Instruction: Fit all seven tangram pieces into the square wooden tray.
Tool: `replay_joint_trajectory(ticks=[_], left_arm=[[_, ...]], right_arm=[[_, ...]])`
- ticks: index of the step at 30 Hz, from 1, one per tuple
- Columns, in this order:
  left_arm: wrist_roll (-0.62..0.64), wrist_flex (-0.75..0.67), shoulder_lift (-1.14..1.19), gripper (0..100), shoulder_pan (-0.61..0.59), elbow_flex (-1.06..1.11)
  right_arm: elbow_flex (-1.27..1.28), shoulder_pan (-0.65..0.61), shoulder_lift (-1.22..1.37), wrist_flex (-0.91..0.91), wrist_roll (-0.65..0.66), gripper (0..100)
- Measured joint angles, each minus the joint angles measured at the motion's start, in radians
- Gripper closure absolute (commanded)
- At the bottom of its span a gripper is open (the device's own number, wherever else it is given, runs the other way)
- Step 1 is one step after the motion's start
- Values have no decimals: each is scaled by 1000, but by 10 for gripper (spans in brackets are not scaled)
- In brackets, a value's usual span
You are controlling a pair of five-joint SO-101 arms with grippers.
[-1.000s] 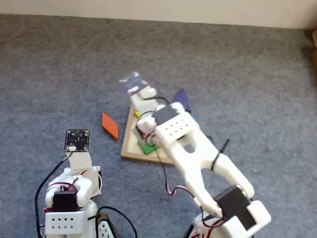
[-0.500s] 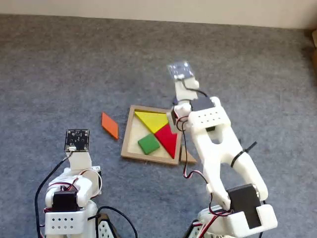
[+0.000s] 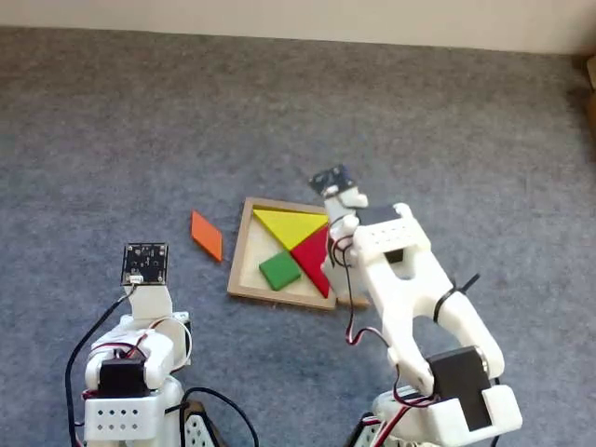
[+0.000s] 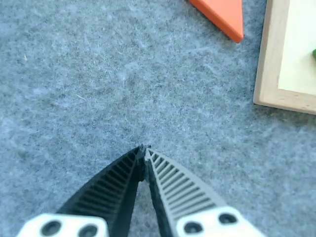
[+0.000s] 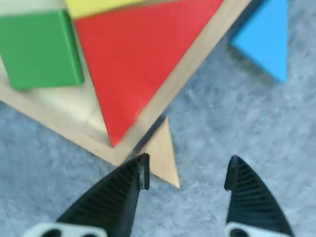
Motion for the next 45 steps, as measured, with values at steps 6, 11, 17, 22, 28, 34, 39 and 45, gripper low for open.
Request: replay_joint_trajectory(ticks=[6, 11, 17, 22, 28, 34, 39, 45], left_arm=[[0, 0, 0, 994, 0, 0], [0, 0, 0, 994, 0, 0], [0, 0, 0, 994, 0, 0], [0, 0, 0, 994, 0, 0], [0, 0, 0, 994, 0, 0], [0, 0, 0, 994, 0, 0], [0, 0, 0, 994, 0, 0], [0, 0, 0, 994, 0, 0]], right_arm=[[31, -51, 0, -12, 18, 766], [54, -54, 0, -81, 23, 767], [41, -55, 83, -83, 25, 768], [11, -55, 101, -51, 26, 819], [-9, -55, 115, -29, 26, 824], [-11, -37, 120, -26, 106, 825], [-11, -29, 120, -26, 137, 825], [-12, -25, 123, 2, 150, 825]])
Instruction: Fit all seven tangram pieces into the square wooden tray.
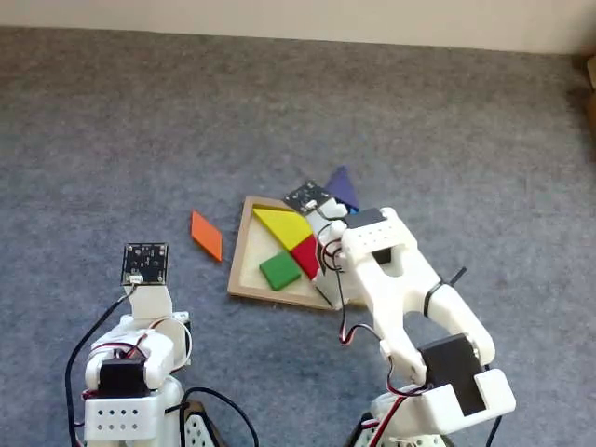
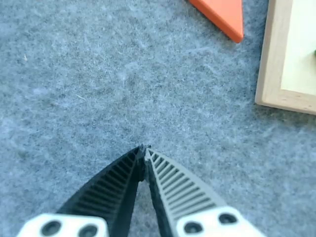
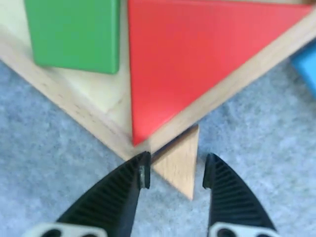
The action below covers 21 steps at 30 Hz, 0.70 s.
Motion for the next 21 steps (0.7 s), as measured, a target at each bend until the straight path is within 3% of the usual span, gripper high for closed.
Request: replay_joint_trajectory(ticks=[4, 16, 21], left_arm=[[0, 0, 0, 994, 0, 0], [0, 0, 0, 994, 0, 0], [0, 0, 0, 994, 0, 0]], right_arm=[[11, 2, 5, 58, 64, 825], [12, 2, 5, 44, 75, 825], [15, 2, 5, -6, -11, 827]])
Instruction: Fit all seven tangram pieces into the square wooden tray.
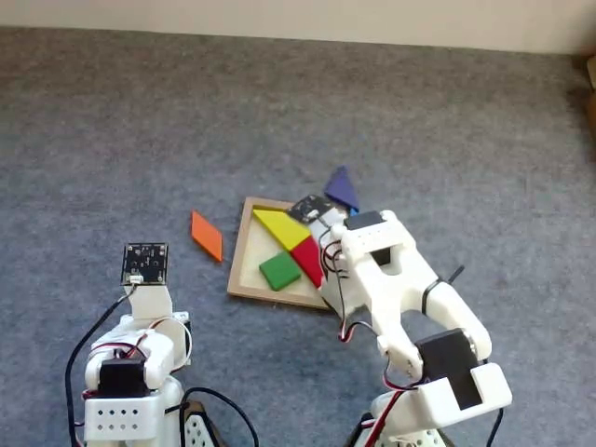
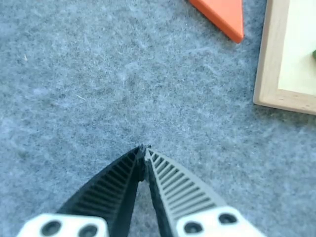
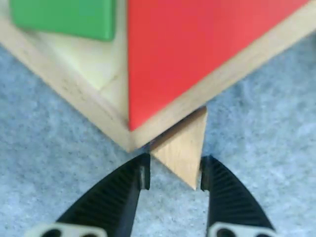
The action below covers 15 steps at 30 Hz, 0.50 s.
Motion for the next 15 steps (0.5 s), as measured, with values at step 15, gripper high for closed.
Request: replay_joint_trajectory(ticks=[15], left_arm=[[0, 0, 0, 994, 0, 0]], right_arm=[[2, -3, 0, -31, -12, 852]])
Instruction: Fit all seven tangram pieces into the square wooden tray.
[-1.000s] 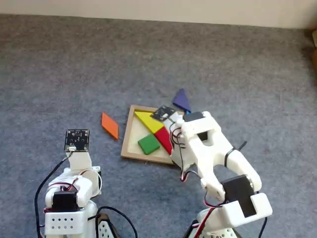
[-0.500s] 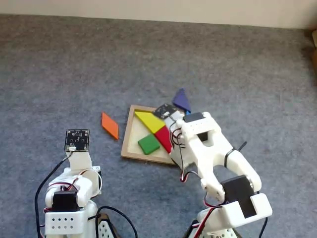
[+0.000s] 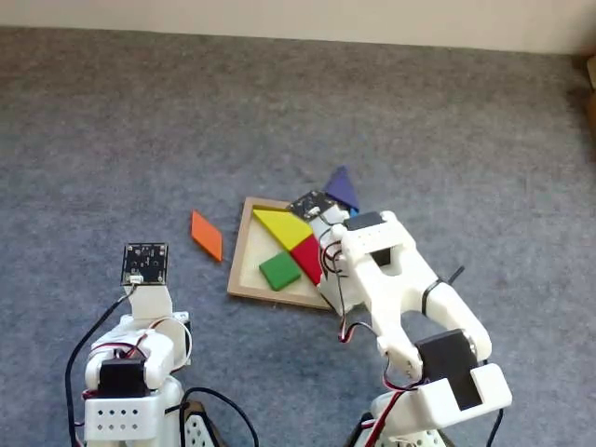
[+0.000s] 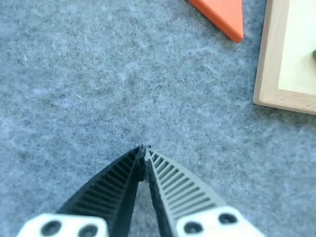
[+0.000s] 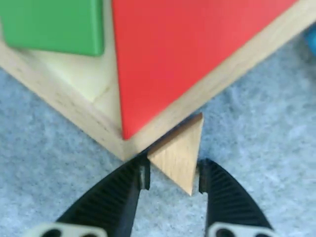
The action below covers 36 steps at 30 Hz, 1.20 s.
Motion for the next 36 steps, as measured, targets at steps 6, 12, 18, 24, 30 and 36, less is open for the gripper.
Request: replay_joint_trajectory(ticks=[6, 12, 18, 24, 30, 36], left_arm=[[0, 0, 0, 994, 0, 0], [0, 0, 0, 994, 0, 0], [0, 0, 0, 994, 0, 0], [0, 0, 0, 994, 0, 0], [0, 0, 0, 994, 0, 0], [0, 0, 0, 994, 0, 0]], right_arm=[[-2, 21, 0, -14, 0, 918], [-20, 101, 3, -25, 0, 920], [-52, 216, 3, -29, 0, 920], [-91, 278, 5, -31, 0, 918], [-126, 287, 5, 11, 0, 888], [-164, 285, -68, 48, 0, 752]])
